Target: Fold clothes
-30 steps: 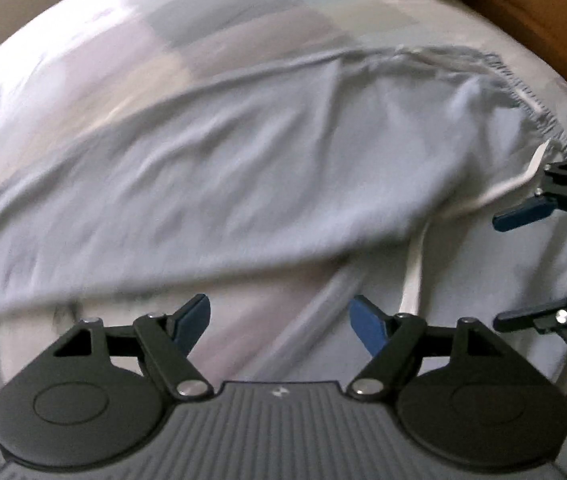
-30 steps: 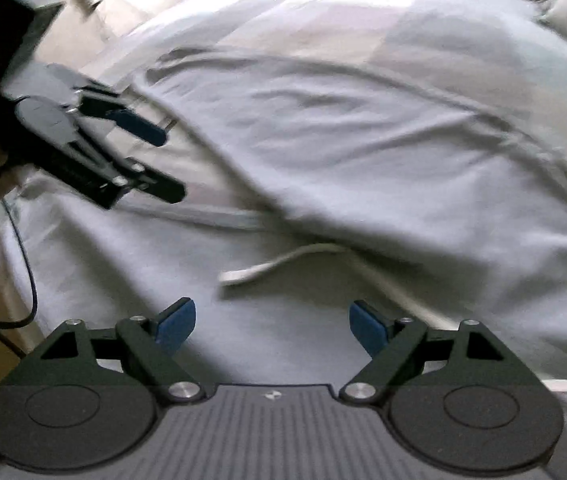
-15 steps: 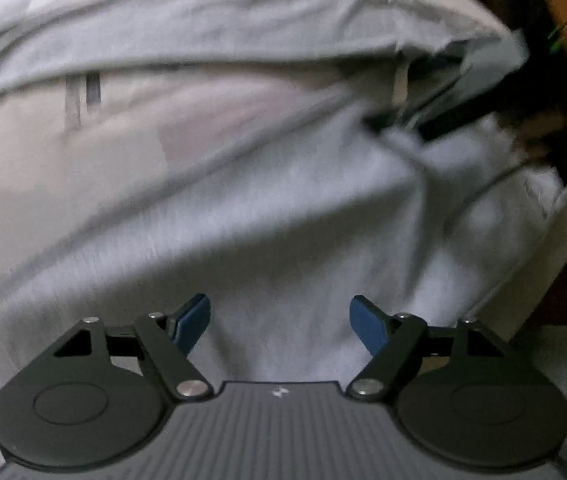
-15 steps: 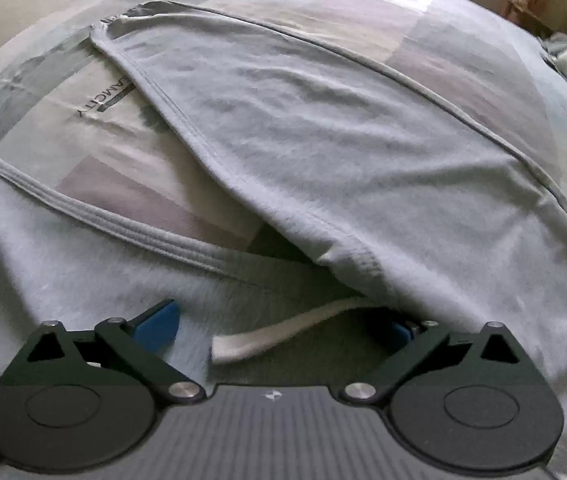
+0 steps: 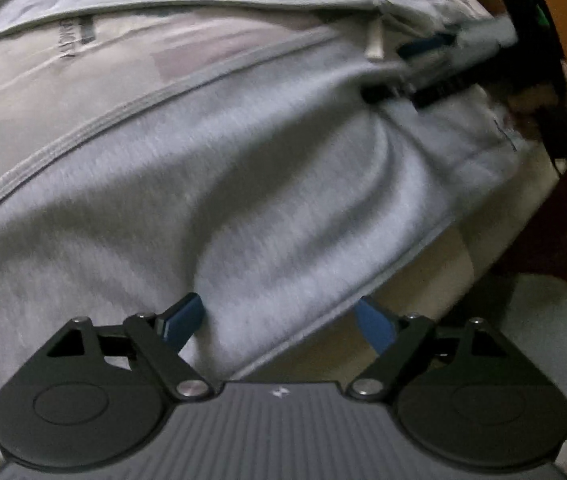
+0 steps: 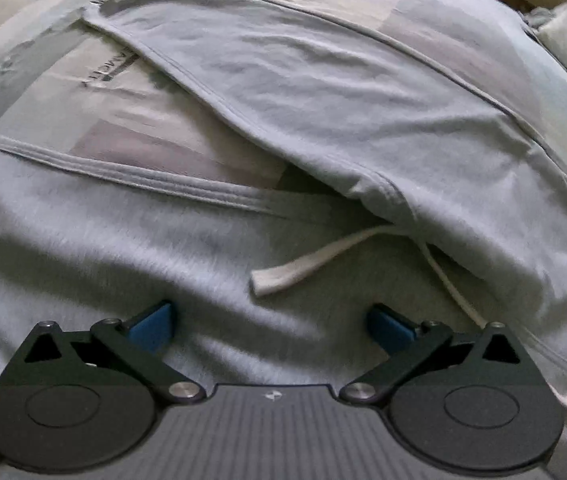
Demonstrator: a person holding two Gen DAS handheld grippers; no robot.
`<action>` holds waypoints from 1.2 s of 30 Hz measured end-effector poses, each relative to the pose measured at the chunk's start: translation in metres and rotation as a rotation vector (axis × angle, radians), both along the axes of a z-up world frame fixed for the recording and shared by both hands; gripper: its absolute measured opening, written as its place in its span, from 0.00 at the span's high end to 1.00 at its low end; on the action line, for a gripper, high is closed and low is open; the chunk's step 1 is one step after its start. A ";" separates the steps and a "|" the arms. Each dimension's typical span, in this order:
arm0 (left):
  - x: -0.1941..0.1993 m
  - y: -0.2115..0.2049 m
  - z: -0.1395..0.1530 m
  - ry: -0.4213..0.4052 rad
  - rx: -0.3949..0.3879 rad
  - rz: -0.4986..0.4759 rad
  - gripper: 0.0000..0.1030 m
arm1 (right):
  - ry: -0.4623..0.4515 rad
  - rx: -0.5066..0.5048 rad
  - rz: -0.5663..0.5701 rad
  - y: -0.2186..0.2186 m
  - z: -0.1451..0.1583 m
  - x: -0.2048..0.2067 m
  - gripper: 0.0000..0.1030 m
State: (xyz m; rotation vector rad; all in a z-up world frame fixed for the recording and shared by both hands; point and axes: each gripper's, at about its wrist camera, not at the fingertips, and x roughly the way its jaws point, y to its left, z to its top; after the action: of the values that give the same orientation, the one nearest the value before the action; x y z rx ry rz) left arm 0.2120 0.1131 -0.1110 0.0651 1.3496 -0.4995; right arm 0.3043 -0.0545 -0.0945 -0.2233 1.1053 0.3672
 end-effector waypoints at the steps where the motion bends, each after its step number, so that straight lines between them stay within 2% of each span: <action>1: 0.000 0.001 0.001 0.006 0.002 -0.014 0.18 | 0.003 0.005 0.006 0.000 0.003 -0.005 0.01; 6: 0.009 0.018 0.010 -0.082 0.006 0.043 0.18 | 0.016 0.030 0.035 0.000 0.020 -0.031 0.00; 8: 0.010 0.023 0.005 -0.083 0.010 0.062 0.18 | 0.024 0.039 0.052 0.001 0.025 -0.040 0.00; 13: 0.005 0.019 -0.001 -0.101 0.051 0.027 0.18 | 0.086 -0.060 0.088 0.016 -0.007 -0.053 0.00; 18: -0.004 0.017 -0.001 -0.136 0.054 0.092 0.17 | 0.018 -0.013 0.088 0.009 -0.008 -0.065 0.00; 24: -0.021 -0.004 -0.007 -0.217 0.170 0.146 0.10 | -0.001 0.015 0.159 0.000 -0.008 -0.068 0.00; 28: -0.019 -0.008 -0.011 -0.229 0.183 0.191 0.06 | -0.015 0.022 0.173 0.000 -0.007 -0.072 0.00; 36: -0.017 -0.008 -0.011 -0.206 0.188 0.191 0.05 | -0.064 0.026 0.111 0.003 -0.009 -0.078 0.00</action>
State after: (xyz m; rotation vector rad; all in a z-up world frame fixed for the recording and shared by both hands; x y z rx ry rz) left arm 0.1949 0.1054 -0.1217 0.1368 1.1836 -0.1978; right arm 0.2262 -0.0516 -0.1035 -0.2723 1.0270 0.4704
